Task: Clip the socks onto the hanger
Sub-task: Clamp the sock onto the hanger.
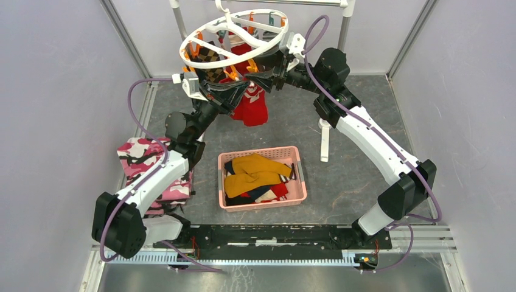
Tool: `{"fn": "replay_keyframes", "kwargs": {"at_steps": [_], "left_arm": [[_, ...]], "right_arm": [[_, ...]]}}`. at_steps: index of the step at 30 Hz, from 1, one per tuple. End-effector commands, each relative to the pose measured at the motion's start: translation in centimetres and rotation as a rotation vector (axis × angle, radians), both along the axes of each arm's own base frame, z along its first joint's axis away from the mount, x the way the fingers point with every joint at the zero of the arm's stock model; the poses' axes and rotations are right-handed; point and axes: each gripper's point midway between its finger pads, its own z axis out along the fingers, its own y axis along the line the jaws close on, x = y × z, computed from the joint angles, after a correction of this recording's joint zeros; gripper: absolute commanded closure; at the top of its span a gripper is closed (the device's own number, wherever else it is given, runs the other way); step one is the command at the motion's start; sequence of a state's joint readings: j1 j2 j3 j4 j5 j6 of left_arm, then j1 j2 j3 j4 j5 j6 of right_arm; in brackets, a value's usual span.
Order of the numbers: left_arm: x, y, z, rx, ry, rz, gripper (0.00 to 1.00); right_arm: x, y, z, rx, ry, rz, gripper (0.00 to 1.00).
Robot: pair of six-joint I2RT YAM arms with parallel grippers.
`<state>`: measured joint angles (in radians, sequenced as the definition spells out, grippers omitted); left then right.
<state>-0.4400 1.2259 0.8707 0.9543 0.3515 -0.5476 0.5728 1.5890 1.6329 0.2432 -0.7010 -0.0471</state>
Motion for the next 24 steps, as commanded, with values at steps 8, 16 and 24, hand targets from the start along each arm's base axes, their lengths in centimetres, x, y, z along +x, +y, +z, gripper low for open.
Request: {"fn": "replay_keyframes", "kwargs": {"at_steps": [8, 16, 24], "left_arm": [[0.5, 1.3, 0.8, -0.017, -0.002, 0.064, 0.82], [0.8, 2.5, 0.6, 0.032, -0.003, 0.156, 0.86], [1.3, 4.0, 0.1, 0.086, 0.013, 0.265, 0.91]], "right_arm": [[-1.3, -2.4, 0.7, -0.064, -0.018, 0.019, 0.29], [-2.4, -5.3, -1.1, -0.156, 0.017, 0.074, 0.22], [-2.6, -8.1, -3.8, -0.252, 0.097, 0.059, 0.20]]}}
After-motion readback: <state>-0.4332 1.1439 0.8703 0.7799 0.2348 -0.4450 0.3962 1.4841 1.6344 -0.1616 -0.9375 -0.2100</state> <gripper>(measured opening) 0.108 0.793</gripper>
